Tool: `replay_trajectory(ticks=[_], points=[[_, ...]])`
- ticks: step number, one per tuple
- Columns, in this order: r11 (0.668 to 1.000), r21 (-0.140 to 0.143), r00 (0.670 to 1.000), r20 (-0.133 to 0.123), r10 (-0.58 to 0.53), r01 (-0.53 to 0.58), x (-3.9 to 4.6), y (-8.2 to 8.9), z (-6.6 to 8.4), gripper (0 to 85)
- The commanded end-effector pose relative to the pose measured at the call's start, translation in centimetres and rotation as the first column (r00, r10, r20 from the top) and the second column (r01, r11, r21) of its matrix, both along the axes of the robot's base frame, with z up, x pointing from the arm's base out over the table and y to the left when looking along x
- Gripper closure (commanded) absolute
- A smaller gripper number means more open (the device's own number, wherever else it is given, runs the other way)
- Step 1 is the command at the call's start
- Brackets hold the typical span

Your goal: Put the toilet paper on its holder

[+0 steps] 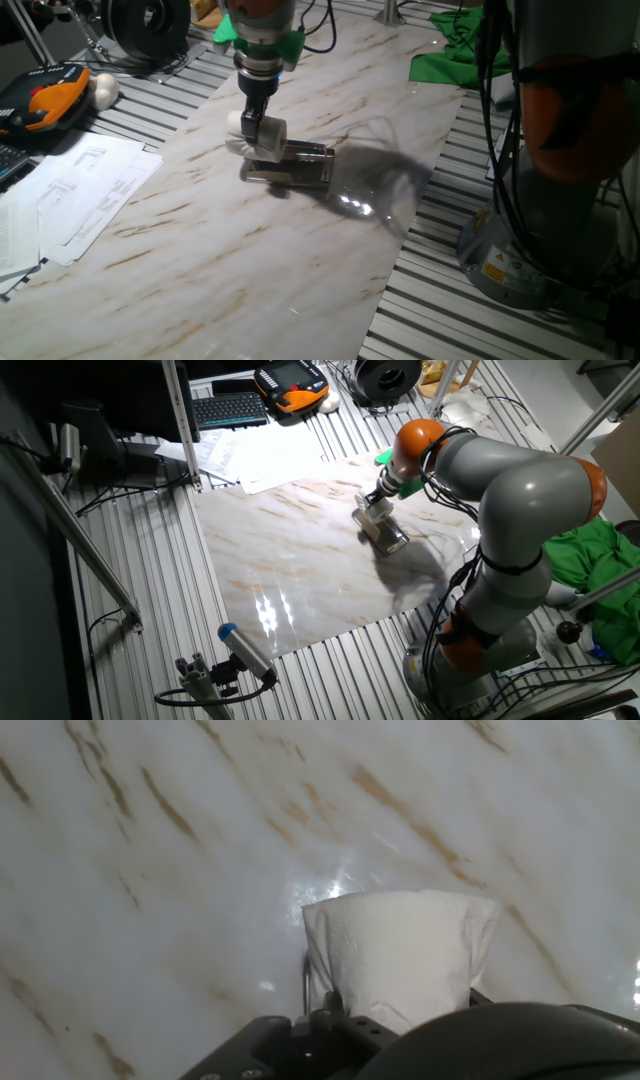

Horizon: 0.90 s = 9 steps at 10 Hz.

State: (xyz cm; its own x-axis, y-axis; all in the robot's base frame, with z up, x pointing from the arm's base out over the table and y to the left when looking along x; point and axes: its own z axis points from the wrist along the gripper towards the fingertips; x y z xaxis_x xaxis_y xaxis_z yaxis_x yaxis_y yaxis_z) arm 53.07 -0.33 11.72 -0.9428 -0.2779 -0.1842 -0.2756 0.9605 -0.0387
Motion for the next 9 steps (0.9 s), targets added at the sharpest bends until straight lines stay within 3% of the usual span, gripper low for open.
replay_trajectory(ticks=[1,4,9], points=[[1.0,0.001,1.0,0.0,0.002,-0.002,-0.4,-0.2,-0.2,68.0],[1.0,0.0,1.0,-0.018,0.005,-0.005,-1.22,-0.6,-0.7,68.0],[1.0,-0.002,1.0,-0.029,0.002,-0.002,-3.3,-1.3,-0.9,68.0]])
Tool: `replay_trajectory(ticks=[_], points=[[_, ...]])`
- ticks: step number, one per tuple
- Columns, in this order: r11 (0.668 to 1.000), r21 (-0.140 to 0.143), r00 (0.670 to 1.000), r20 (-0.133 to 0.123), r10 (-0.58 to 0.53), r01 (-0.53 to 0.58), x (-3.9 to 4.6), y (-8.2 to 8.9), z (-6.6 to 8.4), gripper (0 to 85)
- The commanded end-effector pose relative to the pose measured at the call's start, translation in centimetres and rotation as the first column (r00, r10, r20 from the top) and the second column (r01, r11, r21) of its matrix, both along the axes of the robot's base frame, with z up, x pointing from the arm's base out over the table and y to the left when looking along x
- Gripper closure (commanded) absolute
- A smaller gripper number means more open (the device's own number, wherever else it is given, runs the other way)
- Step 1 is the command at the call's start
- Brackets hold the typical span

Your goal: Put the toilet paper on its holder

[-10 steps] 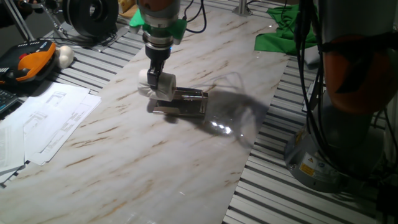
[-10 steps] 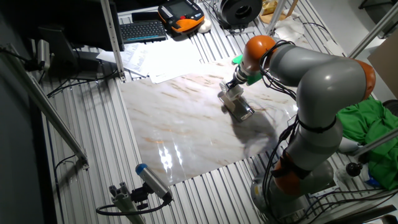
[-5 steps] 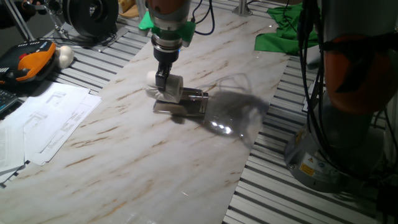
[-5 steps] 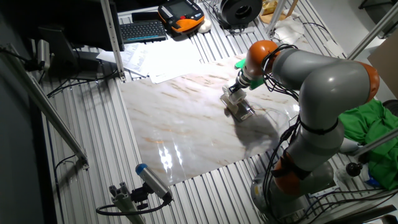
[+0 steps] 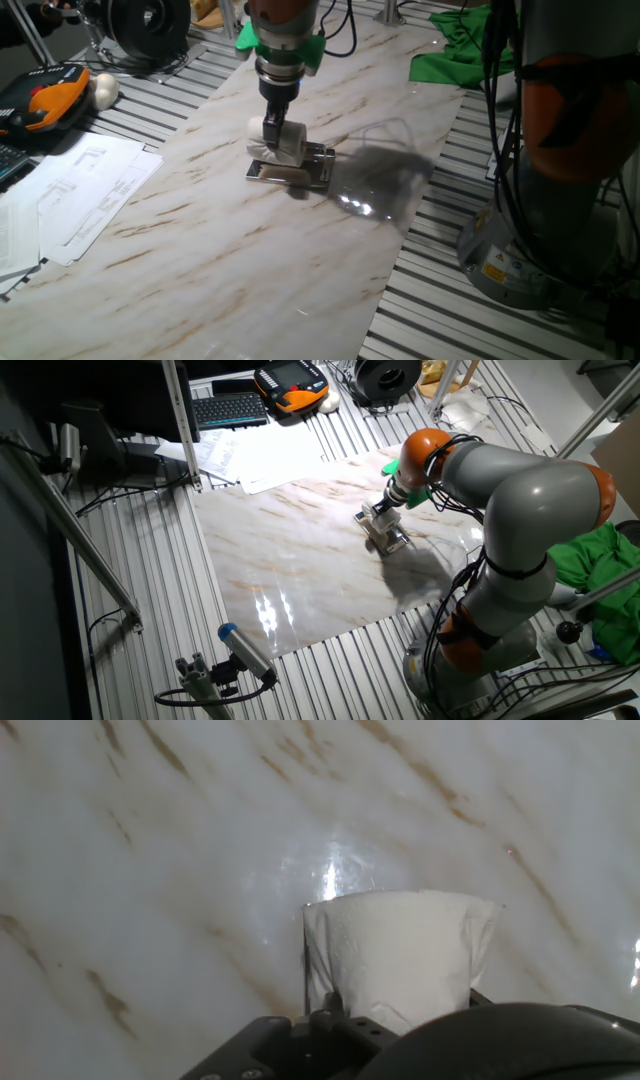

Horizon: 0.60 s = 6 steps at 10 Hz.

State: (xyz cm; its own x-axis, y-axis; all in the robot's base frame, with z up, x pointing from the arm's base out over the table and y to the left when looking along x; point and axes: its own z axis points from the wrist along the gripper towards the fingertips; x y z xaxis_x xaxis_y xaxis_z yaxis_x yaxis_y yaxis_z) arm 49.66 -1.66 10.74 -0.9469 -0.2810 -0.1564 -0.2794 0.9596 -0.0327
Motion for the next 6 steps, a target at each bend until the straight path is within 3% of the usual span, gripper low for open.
replay_trajectory(ticks=[1,3,6], points=[[1.0,0.001,1.0,0.0,0.002,-0.002,-0.27,-0.2,-0.2,68.0],[1.0,0.003,1.0,-0.005,0.002,-0.002,-1.36,-0.4,-0.6,68.0],[1.0,0.0,1.0,-0.031,-0.001,0.001,-1.75,-0.3,0.0,68.0]])
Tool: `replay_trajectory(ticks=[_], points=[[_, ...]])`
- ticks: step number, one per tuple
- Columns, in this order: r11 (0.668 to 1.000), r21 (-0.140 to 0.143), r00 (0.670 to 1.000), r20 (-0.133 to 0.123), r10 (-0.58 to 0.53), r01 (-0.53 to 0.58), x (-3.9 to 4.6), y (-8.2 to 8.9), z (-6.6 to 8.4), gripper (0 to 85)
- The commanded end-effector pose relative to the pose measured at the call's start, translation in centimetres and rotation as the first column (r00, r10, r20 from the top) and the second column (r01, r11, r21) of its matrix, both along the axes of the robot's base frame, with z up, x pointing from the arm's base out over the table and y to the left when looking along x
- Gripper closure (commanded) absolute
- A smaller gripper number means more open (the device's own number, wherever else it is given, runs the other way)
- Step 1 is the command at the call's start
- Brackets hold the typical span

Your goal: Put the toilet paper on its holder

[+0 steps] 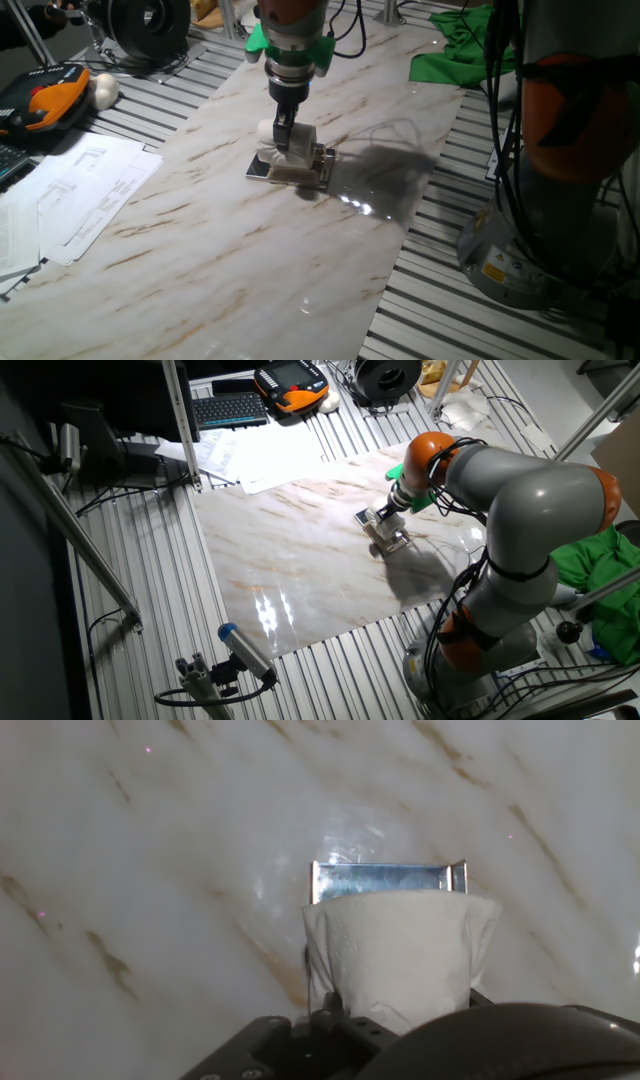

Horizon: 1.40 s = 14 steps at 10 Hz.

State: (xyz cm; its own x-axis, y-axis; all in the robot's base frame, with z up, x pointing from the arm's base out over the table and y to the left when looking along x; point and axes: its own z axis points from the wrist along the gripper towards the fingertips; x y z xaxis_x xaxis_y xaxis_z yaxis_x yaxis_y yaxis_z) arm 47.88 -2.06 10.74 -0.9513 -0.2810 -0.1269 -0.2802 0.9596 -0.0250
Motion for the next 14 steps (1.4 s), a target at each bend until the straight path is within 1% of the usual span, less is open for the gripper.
replay_trajectory(ticks=[1,4,5,6,7,8,10,11,12,14], points=[[1.0,-0.001,1.0,0.002,0.003,-0.003,-0.12,-0.2,0.0,68.0],[1.0,-0.011,1.0,0.0,0.007,-0.007,-0.54,-0.5,0.1,68.0],[1.0,-0.025,1.0,0.0,0.007,-0.007,-0.72,-0.5,0.0,68.0],[1.0,-0.029,1.0,-0.003,0.004,-0.004,-0.89,-0.5,-0.1,68.0],[0.999,-0.048,1.0,-0.006,-0.005,0.005,-1.07,-0.4,-0.2,51.0],[0.998,-0.058,1.0,-0.004,-0.018,0.017,-1.26,-0.3,-0.3,51.0],[0.997,-0.056,0.999,0.007,-0.043,0.043,-1.36,-0.2,-0.3,17.0],[0.997,-0.055,0.999,0.007,-0.05,0.051,-1.35,-0.2,-0.3,17.0],[0.997,-0.055,0.999,0.007,-0.05,0.051,-1.33,-0.2,-0.2,0.0],[0.997,-0.058,0.999,0.001,-0.052,0.052,-1.24,-0.1,-0.1,0.0]])
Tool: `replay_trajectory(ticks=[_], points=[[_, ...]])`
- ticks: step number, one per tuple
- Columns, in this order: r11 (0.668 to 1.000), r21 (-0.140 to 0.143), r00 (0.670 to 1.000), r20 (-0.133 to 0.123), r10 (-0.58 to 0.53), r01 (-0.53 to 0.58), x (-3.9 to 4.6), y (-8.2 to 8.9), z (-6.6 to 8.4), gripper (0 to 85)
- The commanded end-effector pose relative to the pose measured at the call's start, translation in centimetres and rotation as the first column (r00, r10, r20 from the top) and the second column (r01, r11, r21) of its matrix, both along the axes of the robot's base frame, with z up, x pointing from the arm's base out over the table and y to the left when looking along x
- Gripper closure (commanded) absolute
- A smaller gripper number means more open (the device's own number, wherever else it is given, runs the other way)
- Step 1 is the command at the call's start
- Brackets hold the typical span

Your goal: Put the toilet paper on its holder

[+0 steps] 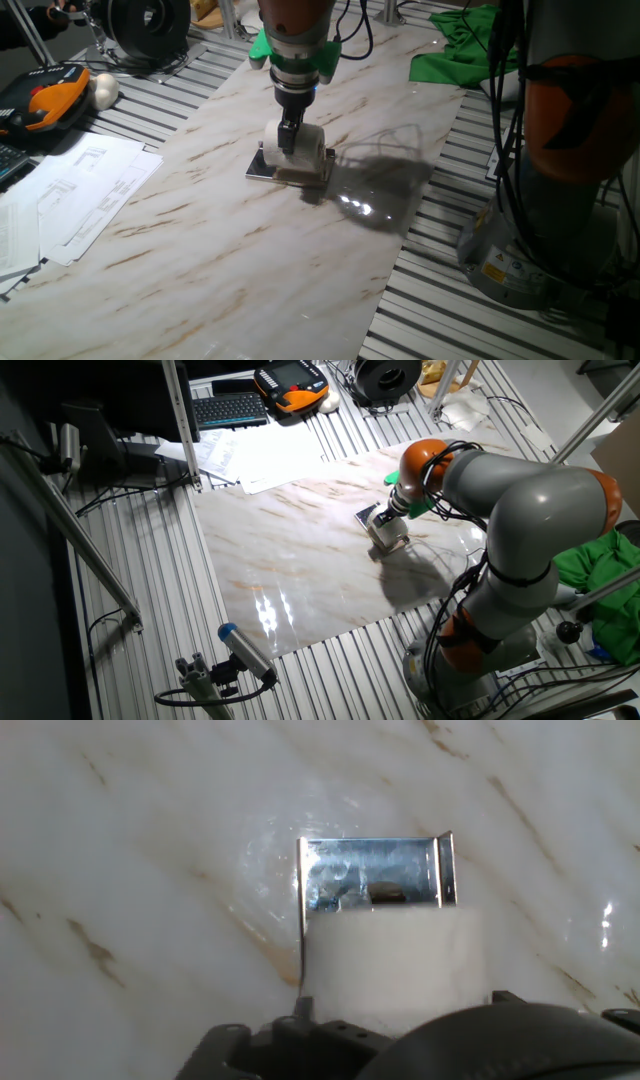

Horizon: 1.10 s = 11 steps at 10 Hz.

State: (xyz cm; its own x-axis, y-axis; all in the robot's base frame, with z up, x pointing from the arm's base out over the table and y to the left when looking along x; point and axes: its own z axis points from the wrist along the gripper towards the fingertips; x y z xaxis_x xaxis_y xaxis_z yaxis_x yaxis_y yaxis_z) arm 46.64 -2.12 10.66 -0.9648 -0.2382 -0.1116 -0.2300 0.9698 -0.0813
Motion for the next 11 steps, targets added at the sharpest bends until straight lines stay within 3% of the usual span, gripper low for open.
replay_trajectory(ticks=[1,3,5,7,8,10,11], points=[[1.0,0.0,1.0,0.0,-0.002,0.002,0.04,0.1,0.1,0.0],[1.0,-0.005,0.999,-0.02,-0.025,0.024,0.39,1.1,1.6,0.0],[0.998,-0.02,0.997,-0.045,-0.057,0.056,1.27,2.4,4.0,0.0],[0.998,-0.03,0.995,-0.08,-0.059,0.057,2.51,3.5,6.2,34.0],[0.998,-0.034,0.994,-0.089,-0.057,0.054,2.9,3.9,6.9,34.0],[0.998,-0.04,0.993,-0.111,-0.042,0.037,3.41,4.1,7.7,68.0],[0.999,-0.027,0.992,-0.127,-0.027,0.024,3.72,3.9,7.8,85.0]])
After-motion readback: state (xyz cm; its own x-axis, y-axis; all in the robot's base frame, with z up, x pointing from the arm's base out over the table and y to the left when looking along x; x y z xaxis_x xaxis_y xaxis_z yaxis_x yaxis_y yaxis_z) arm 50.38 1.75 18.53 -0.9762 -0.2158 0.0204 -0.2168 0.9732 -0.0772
